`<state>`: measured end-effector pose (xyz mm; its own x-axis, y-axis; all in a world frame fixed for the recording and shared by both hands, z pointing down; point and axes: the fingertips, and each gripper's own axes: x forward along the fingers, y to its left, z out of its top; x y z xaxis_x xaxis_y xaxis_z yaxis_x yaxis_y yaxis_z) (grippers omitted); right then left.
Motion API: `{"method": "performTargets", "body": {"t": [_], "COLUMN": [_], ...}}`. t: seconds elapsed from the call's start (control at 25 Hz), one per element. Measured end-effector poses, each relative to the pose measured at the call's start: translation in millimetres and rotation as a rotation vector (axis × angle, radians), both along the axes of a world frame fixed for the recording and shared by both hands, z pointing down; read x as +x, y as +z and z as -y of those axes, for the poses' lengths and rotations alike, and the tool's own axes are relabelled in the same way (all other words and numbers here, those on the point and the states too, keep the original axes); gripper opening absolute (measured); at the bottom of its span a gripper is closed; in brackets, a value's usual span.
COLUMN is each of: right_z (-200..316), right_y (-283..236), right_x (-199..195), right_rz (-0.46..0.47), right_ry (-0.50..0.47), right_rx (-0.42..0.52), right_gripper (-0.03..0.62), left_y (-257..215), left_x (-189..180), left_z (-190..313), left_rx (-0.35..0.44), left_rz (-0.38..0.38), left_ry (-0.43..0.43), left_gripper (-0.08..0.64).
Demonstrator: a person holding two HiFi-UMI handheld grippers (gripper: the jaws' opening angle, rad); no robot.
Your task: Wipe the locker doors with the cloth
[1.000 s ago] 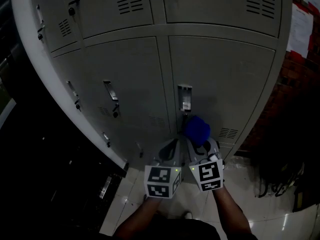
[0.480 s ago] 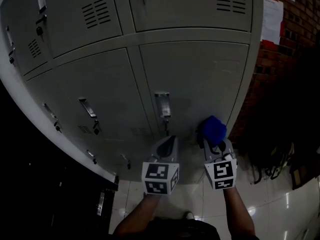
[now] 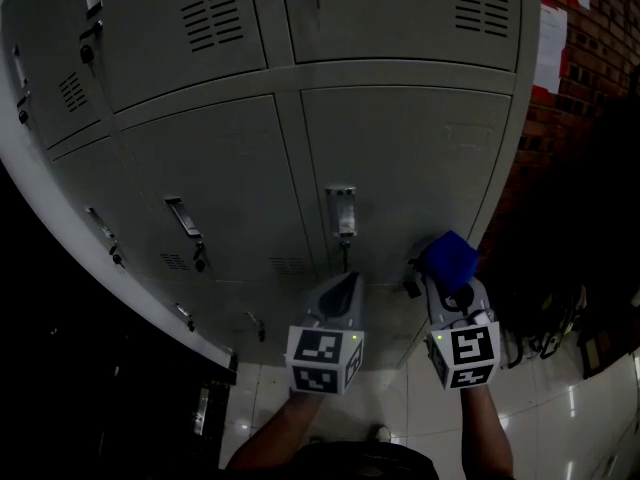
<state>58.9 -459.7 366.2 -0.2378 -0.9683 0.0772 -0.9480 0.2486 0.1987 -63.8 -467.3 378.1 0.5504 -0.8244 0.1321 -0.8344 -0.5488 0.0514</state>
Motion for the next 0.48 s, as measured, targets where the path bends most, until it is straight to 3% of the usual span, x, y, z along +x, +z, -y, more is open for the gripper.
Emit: {"method": "performTargets", "body": {"t": [0.16,0.48], "right_z": [-6.0,12.5], "right_y": [-40.4,-52.5], "right_x": [-62.6,-161.9], "right_rz": [0.025,0.052], "right_ry": [-0.13,-0.277], "right_rx": [0.058,0.063], "right_gripper": [0.067,0.069], "left_y": [-11.9,-32.2], "left_x": [-17.9,-68.9], "left_z": [1.9,2.9], "left_rx": [0.018,0.069], "left_rz": [-0.003,0.006], "left_ry": [-0.025,-0.114], "left_gripper": [0.005,0.005]}}
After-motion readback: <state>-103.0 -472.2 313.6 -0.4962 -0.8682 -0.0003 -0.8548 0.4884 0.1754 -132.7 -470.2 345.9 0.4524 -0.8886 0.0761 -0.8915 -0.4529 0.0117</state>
